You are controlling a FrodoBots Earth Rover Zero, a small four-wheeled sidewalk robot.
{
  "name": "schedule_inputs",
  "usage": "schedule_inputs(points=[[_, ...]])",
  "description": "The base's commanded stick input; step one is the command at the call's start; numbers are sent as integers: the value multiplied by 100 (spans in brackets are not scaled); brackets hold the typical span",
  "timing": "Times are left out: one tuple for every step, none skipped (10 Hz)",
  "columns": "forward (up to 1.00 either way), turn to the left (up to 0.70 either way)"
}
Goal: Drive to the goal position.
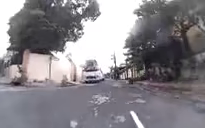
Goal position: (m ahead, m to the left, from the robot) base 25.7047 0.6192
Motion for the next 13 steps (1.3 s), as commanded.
schedule_inputs(points=[[85,-34],[85,-34],[85,-34],[85,-34],[85,-34],[85,-34],[85,-34],[85,-29],[85,-16],[85,0],[85,0],[85,0],[85,0]])
